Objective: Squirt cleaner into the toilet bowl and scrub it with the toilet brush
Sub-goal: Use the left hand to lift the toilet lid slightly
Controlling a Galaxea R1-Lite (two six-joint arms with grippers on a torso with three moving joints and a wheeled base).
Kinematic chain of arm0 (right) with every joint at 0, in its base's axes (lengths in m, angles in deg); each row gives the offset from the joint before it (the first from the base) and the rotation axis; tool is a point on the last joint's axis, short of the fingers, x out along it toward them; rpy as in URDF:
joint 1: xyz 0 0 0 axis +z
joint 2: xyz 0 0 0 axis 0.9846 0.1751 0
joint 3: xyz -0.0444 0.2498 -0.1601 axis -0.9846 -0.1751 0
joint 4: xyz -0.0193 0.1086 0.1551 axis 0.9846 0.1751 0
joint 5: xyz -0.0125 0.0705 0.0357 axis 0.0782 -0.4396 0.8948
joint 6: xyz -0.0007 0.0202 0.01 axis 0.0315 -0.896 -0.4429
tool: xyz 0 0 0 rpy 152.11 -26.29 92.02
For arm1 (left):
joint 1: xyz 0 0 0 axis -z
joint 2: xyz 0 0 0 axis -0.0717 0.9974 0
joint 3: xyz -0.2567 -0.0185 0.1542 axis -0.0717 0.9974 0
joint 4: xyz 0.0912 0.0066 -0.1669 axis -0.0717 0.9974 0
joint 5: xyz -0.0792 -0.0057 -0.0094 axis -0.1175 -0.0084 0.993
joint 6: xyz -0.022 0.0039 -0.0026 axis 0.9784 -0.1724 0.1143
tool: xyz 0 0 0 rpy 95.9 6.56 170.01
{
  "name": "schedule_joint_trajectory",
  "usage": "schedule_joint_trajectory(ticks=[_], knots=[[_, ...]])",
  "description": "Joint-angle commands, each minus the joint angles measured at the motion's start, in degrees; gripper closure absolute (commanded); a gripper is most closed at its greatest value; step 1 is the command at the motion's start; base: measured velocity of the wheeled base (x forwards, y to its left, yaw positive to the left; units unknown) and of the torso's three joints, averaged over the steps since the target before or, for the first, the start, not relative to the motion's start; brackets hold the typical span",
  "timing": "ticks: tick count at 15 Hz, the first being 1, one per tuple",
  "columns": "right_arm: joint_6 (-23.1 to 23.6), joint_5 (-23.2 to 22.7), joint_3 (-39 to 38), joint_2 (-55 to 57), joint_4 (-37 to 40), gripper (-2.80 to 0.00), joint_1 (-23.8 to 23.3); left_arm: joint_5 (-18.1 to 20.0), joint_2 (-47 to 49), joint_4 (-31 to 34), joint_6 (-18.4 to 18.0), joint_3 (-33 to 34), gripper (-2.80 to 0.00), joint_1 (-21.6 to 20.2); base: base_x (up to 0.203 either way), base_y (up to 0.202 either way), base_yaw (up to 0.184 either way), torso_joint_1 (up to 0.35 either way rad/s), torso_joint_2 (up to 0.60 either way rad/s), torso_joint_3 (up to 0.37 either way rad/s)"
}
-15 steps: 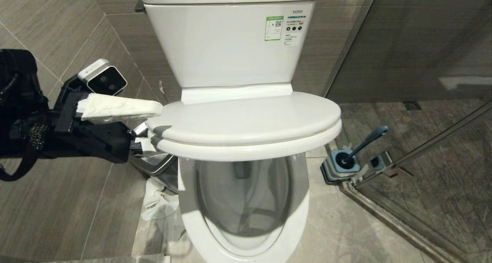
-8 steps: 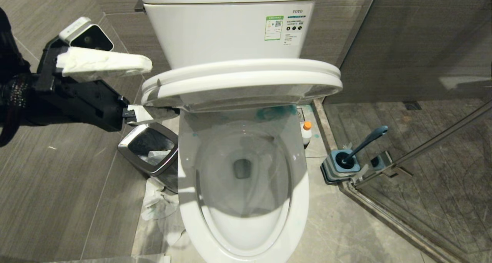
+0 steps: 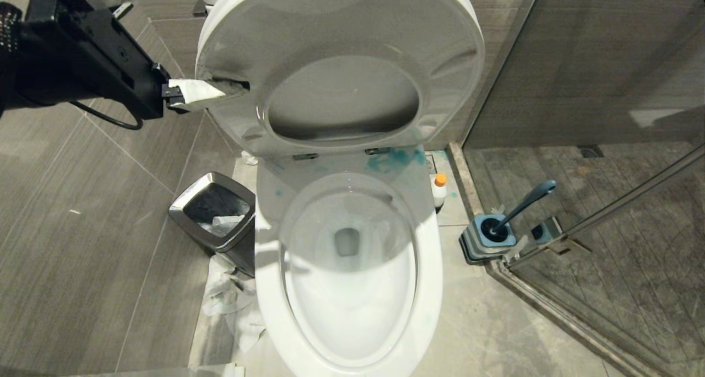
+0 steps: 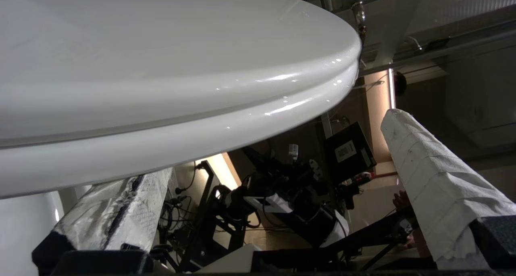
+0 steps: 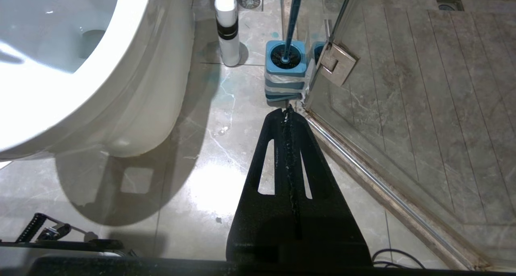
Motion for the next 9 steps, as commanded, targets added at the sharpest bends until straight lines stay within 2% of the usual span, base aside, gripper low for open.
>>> schedule_joint_trajectory(ticks=[1,4,9], knots=[[0.03,-0.03,-0.01,0.00,0.00,0.00,0.01,-0.36,1.19,-0.12,1.31,-3.08,-2.80,-0.01,0.000,0.000,0.000,0.000,0.00,0.000],[0.03,-0.03,-0.01,0.00,0.00,0.00,0.01,-0.82,3.35,-0.23,1.23,-7.14,-2.80,-0.02,0.000,0.000,0.000,0.000,0.00,0.000],[0.03,-0.03,-0.01,0.00,0.00,0.00,0.01,-8.71,11.37,-0.20,0.99,-18.86,-2.80,0.15,0.000,0.000,0.000,0.000,0.00,0.000]])
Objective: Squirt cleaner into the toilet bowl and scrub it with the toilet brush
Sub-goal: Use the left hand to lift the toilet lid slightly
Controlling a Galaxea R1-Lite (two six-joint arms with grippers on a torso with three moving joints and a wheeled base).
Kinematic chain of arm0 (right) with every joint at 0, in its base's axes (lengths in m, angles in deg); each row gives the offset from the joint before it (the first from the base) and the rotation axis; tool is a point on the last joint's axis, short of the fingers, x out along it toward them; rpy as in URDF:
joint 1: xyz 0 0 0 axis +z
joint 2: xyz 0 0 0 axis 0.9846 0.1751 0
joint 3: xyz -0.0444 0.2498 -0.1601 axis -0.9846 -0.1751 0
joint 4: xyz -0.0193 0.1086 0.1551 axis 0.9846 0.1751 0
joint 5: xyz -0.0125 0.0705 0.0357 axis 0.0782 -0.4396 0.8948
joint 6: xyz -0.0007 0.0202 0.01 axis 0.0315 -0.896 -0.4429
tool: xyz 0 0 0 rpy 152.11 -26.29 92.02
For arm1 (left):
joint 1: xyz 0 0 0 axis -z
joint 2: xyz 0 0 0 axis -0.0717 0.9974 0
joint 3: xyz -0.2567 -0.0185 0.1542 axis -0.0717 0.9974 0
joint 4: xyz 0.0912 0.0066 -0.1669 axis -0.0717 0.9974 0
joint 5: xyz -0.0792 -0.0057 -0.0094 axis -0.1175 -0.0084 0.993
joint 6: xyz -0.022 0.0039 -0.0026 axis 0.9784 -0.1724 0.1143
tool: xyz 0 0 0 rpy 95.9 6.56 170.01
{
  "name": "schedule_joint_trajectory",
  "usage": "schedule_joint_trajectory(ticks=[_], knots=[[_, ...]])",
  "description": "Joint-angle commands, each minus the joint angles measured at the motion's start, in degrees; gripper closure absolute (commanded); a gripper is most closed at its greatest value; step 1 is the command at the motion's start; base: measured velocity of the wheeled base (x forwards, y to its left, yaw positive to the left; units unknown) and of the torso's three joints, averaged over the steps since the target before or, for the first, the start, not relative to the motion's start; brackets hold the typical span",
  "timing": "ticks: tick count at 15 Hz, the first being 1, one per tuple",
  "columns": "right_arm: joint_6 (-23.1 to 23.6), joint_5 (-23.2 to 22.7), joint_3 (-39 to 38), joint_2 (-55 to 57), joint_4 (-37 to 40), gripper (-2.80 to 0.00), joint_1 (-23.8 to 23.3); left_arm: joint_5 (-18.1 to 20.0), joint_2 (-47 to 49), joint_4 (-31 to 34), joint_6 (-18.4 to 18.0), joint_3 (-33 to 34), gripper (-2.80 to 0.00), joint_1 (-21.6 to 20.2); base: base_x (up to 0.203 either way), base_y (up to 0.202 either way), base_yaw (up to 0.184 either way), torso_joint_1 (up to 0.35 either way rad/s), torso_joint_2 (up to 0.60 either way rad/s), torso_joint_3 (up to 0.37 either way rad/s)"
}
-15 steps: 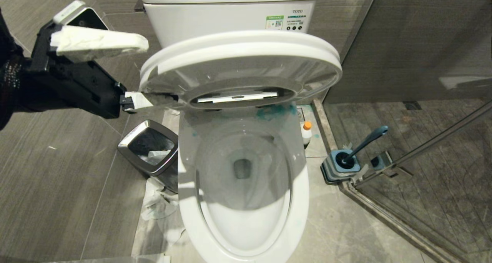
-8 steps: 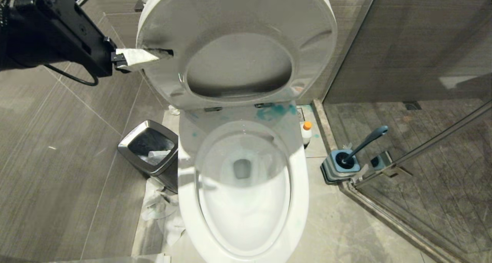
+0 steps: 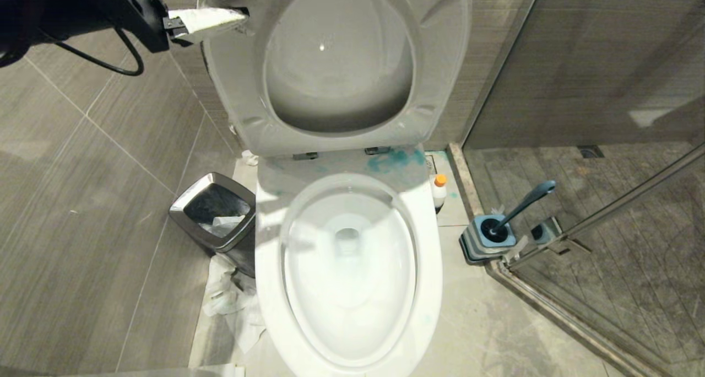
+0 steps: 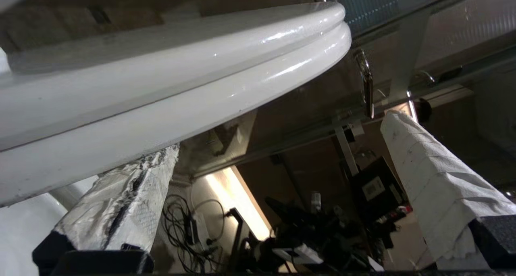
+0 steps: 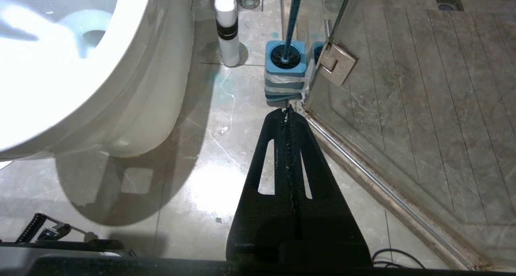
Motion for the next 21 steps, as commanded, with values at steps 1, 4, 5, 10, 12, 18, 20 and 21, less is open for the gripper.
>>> schedule_joint_trajectory(ticks=[1,4,5,10,12,18,20,21], knots=[[0.03,-0.02,-0.01,0.00,0.00,0.00,0.01,-3.19,5.81,0.13,0.16,-5.46,-2.80,0.04,0.000,0.000,0.000,0.000,0.00,0.000],[0.03,-0.02,-0.01,0.00,0.00,0.00,0.01,-11.24,10.33,0.13,0.09,-11.22,-2.80,0.42,0.000,0.000,0.000,0.000,0.00,0.000],[0.03,-0.02,-0.01,0.00,0.00,0.00,0.01,-13.77,11.62,0.13,0.09,-12.80,-2.80,0.55,0.000,0.000,0.000,0.000,0.00,0.000],[0.03,-0.02,-0.01,0.00,0.00,0.00,0.01,-25.72,15.33,-3.13,-0.70,-15.69,-2.80,1.36,0.000,0.000,0.000,0.000,0.00,0.000],[0.03,-0.02,-0.01,0.00,0.00,0.00,0.01,-26.66,15.62,-4.28,-0.79,-15.69,-2.80,1.45,0.000,0.000,0.000,0.000,0.00,0.000],[0.03,-0.02,-0.01,0.00,0.00,0.00,0.01,-39.06,16.64,-6.28,-3.26,-15.69,-2.80,5.03,0.000,0.000,0.000,0.000,0.00,0.000],[0.03,-0.02,-0.01,0.00,0.00,0.00,0.01,-39.61,16.53,-6.37,-3.61,-15.60,-2.80,5.07,0.000,0.000,0.000,0.000,0.00,0.000],[0.03,-0.02,-0.01,0.00,0.00,0.00,0.01,-41.14,16.43,-6.35,-4.13,-15.57,-2.80,5.34,0.000,0.000,0.000,0.000,0.00,0.000]])
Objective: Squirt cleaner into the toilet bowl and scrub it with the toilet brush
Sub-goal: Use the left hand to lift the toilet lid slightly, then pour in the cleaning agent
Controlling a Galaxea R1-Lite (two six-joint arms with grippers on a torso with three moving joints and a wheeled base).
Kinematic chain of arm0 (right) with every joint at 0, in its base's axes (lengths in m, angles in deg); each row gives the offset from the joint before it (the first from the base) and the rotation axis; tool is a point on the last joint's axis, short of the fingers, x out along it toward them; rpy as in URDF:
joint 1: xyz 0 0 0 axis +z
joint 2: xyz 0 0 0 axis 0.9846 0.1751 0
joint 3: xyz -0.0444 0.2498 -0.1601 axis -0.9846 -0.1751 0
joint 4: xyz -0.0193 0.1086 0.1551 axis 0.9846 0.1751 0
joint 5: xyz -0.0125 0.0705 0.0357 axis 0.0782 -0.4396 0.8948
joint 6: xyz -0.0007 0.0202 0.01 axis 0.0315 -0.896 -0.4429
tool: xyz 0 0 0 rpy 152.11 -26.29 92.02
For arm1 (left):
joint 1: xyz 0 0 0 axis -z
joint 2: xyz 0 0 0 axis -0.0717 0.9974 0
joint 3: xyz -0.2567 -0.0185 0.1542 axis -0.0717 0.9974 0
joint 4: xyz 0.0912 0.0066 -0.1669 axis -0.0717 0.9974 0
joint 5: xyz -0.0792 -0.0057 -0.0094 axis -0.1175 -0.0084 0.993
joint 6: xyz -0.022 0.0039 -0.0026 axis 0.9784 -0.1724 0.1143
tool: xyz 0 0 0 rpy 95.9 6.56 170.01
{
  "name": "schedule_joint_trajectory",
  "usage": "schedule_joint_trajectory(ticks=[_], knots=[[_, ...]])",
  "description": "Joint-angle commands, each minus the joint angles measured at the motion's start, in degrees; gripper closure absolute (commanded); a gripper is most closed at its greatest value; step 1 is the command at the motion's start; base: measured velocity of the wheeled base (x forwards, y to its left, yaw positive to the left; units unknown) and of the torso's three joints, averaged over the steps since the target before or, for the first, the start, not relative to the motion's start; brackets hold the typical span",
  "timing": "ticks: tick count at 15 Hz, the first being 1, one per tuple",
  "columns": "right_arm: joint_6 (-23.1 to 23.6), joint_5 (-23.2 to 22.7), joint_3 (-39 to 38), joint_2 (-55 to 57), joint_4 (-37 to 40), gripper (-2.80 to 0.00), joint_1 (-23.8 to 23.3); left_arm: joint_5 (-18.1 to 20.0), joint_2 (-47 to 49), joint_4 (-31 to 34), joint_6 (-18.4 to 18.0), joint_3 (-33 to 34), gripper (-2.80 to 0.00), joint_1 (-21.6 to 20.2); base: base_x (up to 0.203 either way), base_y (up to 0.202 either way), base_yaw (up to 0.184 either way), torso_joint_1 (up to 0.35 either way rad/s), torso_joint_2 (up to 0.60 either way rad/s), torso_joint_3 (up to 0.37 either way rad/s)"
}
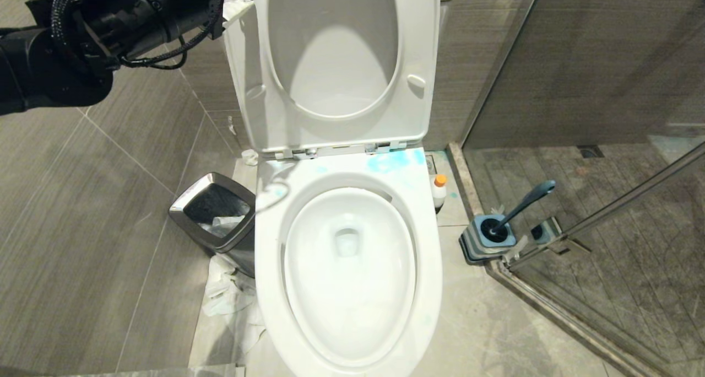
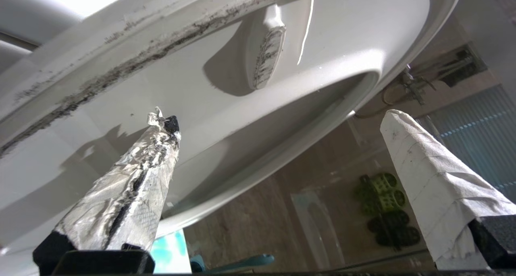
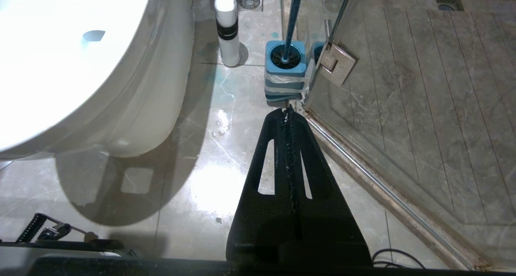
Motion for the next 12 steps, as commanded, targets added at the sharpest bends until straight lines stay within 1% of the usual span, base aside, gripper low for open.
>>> schedule_joint_trajectory(ticks=[1,2,4,5,6,7,8,10,11,12], knots=[[0.03,-0.02,0.01,0.00,0.00,0.00,0.01,-2.89,-0.37,-0.14,-0.35,0.23,-2.80,0.98,0.000,0.000,0.000,0.000,0.00,0.000],[0.03,-0.02,0.01,0.00,0.00,0.00,0.01,-3.48,-1.11,-0.10,-0.26,0.24,-2.80,1.01,0.000,0.000,0.000,0.000,0.00,0.000],[0.03,-0.02,0.01,0.00,0.00,0.00,0.01,-2.69,-4.75,1.12,0.19,0.33,-2.80,0.44,0.000,0.000,0.000,0.000,0.00,0.000],[0.03,-0.02,0.01,0.00,0.00,0.00,0.01,-2.00,-7.19,3.40,0.52,0.42,-2.80,0.14,0.000,0.000,0.000,0.000,0.00,0.000],[0.03,-0.02,0.01,0.00,0.00,0.00,0.01,-1.62,-10.03,7.02,1.29,0.46,-2.80,0.00,0.000,0.000,0.000,0.000,0.00,0.000],[0.03,-0.10,0.01,0.00,0.00,0.00,0.01,-1.43,-13.15,11.91,2.54,0.48,-2.80,-0.10,0.000,0.000,0.000,0.000,0.00,0.000],[0.03,-0.02,-0.06,0.00,0.00,0.00,0.01,-1.33,-16.44,18.28,3.83,0.47,-2.80,-0.16,0.000,0.000,0.000,0.000,0.00,0.000],[0.03,-0.02,0.00,0.00,0.00,0.00,0.01,-1.16,-22.86,32.97,6.14,0.45,-2.80,-0.61,0.000,0.000,0.000,0.000,0.00,0.000],[0.03,-0.02,0.01,0.00,0.00,0.00,0.01,-0.95,-25.14,40.02,6.86,0.48,-2.80,-1.41,0.000,0.000,0.000,0.000,0.00,0.000],[-0.03,-0.02,0.01,0.00,0.00,0.00,0.01,-0.71,-26.67,45.54,7.09,0.49,-2.80,-2.79,0.000,0.000,0.000,0.000,0.00,0.000]])
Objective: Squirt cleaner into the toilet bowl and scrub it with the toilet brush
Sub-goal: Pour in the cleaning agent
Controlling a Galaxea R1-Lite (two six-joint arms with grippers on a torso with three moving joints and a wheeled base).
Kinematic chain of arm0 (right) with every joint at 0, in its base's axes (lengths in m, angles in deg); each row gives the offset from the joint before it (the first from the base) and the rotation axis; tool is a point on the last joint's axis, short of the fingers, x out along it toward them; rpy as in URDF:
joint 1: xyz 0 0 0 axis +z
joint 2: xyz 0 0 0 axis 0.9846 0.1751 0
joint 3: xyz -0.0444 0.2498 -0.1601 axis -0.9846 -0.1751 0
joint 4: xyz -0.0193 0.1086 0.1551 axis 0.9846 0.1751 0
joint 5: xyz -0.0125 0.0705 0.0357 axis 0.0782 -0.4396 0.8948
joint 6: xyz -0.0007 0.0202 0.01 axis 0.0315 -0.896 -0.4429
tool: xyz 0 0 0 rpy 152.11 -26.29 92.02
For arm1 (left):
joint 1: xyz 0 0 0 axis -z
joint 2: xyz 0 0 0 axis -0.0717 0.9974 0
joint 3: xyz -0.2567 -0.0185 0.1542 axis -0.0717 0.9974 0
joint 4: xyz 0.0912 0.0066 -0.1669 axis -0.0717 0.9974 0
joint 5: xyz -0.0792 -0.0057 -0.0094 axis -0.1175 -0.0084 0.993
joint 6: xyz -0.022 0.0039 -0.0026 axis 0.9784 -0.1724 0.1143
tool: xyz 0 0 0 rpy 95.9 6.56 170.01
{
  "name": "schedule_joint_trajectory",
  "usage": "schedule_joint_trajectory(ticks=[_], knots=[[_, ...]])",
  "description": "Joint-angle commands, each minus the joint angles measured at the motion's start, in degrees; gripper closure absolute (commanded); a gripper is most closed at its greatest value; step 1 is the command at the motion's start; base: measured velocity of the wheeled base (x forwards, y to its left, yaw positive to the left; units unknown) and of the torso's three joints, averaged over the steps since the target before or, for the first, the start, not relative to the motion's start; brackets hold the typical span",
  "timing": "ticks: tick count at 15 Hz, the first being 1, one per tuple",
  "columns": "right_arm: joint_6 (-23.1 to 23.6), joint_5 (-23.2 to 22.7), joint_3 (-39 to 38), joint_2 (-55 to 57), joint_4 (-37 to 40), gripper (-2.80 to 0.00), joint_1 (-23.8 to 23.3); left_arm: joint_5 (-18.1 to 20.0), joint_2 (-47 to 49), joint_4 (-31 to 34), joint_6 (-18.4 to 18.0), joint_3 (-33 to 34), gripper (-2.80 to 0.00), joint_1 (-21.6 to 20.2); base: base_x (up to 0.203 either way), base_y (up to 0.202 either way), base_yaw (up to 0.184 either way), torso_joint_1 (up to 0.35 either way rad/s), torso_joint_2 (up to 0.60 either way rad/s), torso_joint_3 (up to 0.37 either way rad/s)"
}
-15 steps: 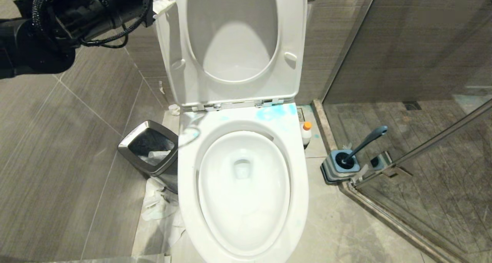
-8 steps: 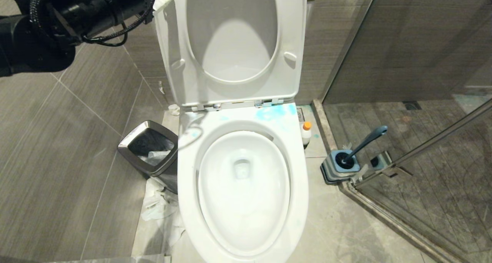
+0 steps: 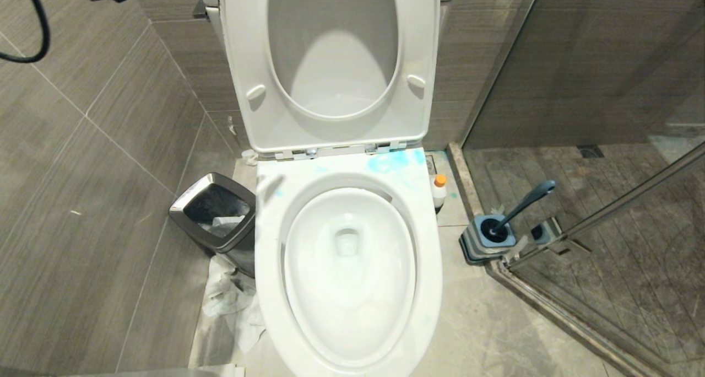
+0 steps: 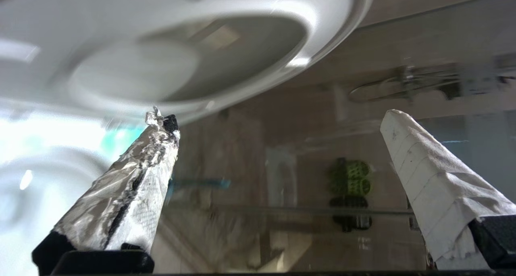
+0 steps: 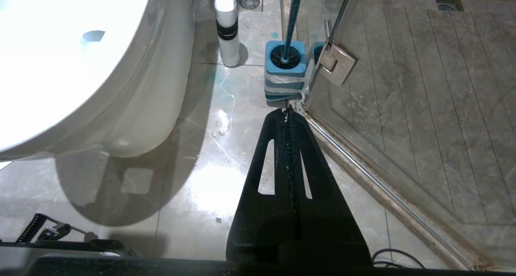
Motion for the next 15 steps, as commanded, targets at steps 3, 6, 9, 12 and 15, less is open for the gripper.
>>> schedule_joint_trajectory(ticks=[3,6,9,12,15], knots=[[0.03,-0.01,-0.01,0.00,0.00,0.00,0.01,0.88,-5.87,15.23,-5.37,0.94,-2.80,-5.42,0.000,0.000,0.000,0.000,0.00,0.000],[0.03,-0.01,-0.05,0.00,0.00,0.00,0.01,1.12,-4.79,14.07,-14.56,0.85,-2.80,-6.92,0.000,0.000,0.000,0.000,0.00,0.000],[0.03,-0.01,-0.01,0.00,-0.01,0.00,0.01,1.10,-5.66,5.72,-29.08,1.28,0.00,-7.85,0.000,0.000,0.000,0.000,0.00,0.000],[0.03,-0.01,-0.01,0.00,0.00,0.00,0.01,0.90,-11.42,4.39,-35.41,4.16,0.00,-7.86,0.000,0.000,0.000,0.000,0.00,0.000],[0.03,-0.01,-0.01,0.00,0.00,0.00,0.01,-0.11,-21.46,4.38,-40.87,12.51,0.00,-7.93,0.000,0.000,0.000,0.000,0.00,0.000]])
